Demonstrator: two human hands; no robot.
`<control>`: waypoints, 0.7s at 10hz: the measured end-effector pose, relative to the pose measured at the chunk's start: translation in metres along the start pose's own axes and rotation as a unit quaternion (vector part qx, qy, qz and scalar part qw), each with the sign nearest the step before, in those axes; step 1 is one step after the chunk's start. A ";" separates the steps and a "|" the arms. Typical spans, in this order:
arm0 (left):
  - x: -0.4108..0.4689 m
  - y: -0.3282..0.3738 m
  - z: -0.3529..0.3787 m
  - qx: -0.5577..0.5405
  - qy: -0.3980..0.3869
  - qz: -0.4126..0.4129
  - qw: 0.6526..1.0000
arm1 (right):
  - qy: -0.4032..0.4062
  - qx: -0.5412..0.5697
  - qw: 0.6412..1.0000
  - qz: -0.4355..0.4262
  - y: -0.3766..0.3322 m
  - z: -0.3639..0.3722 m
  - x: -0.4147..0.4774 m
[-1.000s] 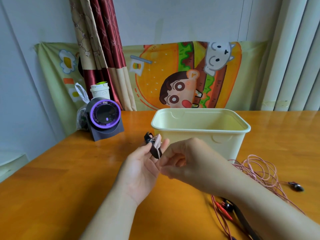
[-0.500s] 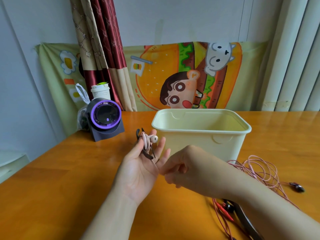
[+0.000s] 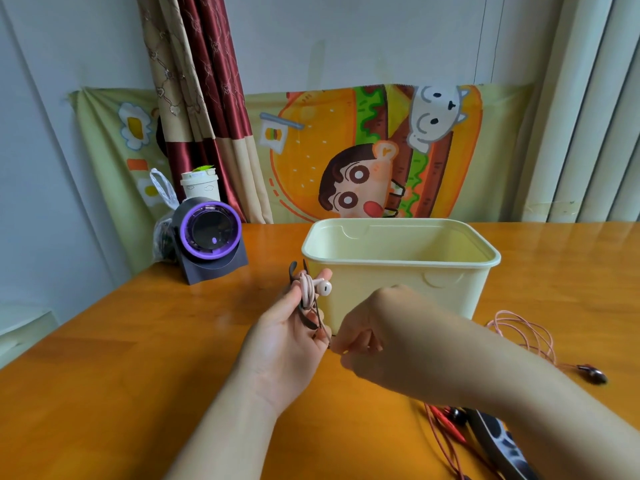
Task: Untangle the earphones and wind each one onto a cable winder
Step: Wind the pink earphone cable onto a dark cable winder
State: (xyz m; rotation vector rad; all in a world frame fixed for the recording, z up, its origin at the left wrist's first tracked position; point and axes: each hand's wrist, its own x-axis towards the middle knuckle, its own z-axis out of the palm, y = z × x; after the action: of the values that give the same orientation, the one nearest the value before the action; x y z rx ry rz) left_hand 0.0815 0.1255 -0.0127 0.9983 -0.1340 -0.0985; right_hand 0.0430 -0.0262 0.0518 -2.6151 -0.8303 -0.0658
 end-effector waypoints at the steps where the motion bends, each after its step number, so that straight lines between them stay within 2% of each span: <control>1: -0.001 0.000 0.002 -0.021 0.002 -0.010 1.000 | -0.008 0.001 1.000 0.006 0.000 0.000 0.001; 4: 0.002 -0.004 0.004 -0.057 0.021 -0.030 0.998 | -0.027 0.019 0.999 0.008 0.003 -0.004 0.000; 7: 0.001 -0.006 0.006 -0.046 0.039 -0.048 0.997 | -0.043 0.057 0.997 0.006 0.007 -0.001 0.004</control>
State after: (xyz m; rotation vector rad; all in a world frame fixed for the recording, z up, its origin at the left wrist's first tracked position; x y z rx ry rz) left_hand 0.0817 0.1167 -0.0144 0.9142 -0.0104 -0.1516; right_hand 0.0505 -0.0294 0.0507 -2.5297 -0.8228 0.0948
